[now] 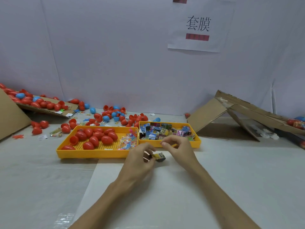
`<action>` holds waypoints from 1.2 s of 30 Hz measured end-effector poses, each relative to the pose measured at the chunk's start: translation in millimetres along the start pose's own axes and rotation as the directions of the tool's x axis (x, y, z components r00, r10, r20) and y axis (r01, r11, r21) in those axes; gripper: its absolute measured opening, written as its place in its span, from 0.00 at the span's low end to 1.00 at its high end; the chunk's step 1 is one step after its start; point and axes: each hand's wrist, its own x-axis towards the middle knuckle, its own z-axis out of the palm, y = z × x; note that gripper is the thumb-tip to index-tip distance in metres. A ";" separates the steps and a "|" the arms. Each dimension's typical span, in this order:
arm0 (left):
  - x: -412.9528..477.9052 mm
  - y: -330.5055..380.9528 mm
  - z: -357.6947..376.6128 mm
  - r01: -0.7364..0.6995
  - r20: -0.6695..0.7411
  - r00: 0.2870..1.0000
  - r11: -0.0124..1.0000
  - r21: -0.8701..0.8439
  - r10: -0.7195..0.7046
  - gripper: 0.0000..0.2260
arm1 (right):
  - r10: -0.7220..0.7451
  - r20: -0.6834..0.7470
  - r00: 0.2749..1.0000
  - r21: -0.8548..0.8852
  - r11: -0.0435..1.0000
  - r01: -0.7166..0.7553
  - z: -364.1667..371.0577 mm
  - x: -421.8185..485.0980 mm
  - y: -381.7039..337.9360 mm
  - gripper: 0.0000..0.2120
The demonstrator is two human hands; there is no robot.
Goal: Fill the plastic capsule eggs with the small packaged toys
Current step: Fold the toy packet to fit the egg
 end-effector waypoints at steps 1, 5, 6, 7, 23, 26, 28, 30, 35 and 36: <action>0.7 0.6 0.1 -0.002 -0.005 1.000 1.000 -0.004 0.002 0.09 | 0.005 -0.011 1.000 -0.009 1.000 -0.005 0.0 -1.7 1.6 0.12; -0.1 3.5 -0.2 0.015 -0.023 1.000 0.998 -0.063 -0.017 0.06 | 0.023 0.111 0.994 0.031 0.999 -0.027 1.0 -6.6 2.0 0.06; -0.1 4.1 -0.9 0.028 -0.031 0.999 0.995 -0.093 -0.031 0.06 | 0.023 0.158 0.987 0.063 0.997 -0.034 2.3 -6.9 0.4 0.04; 0.2 4.7 -2.0 0.048 -0.043 0.998 0.991 -0.124 -0.054 0.05 | 0.016 0.191 0.981 0.090 0.995 -0.033 3.7 -7.3 -1.1 0.03; 3.3 11.0 -9.8 0.273 0.069 0.958 0.810 -0.519 -0.279 0.05 | 0.008 0.175 0.985 0.133 0.991 -0.032 0.4 -8.2 -7.1 0.04; 4.6 6.2 -10.0 0.299 0.059 0.949 0.822 -0.484 -0.310 0.05 | 0.048 -0.058 0.997 0.040 0.998 -0.046 -10.4 8.9 -0.5 0.09; 4.8 3.5 -9.2 0.316 0.058 0.943 0.823 -0.472 -0.329 0.04 | 0.041 -0.223 0.974 -0.146 0.986 -0.075 -26.3 34.5 7.9 0.09; 4.0 3.0 -7.5 0.316 0.047 0.942 0.835 -0.450 -0.331 0.03 | 0.044 -0.209 0.977 -0.338 0.934 -0.114 -45.5 69.0 18.5 0.03; 0.1 7.9 -4.3 0.303 0.038 0.949 0.869 -0.391 -0.314 0.06 | 0.110 -0.145 0.983 -0.797 0.575 -0.181 -74.7 151.8 60.8 0.15; -0.2 9.5 -4.1 0.314 0.055 0.947 0.871 -0.377 -0.318 0.06 | 0.141 -0.141 0.980 -0.853 0.484 -0.193 -75.6 163.0 70.3 0.16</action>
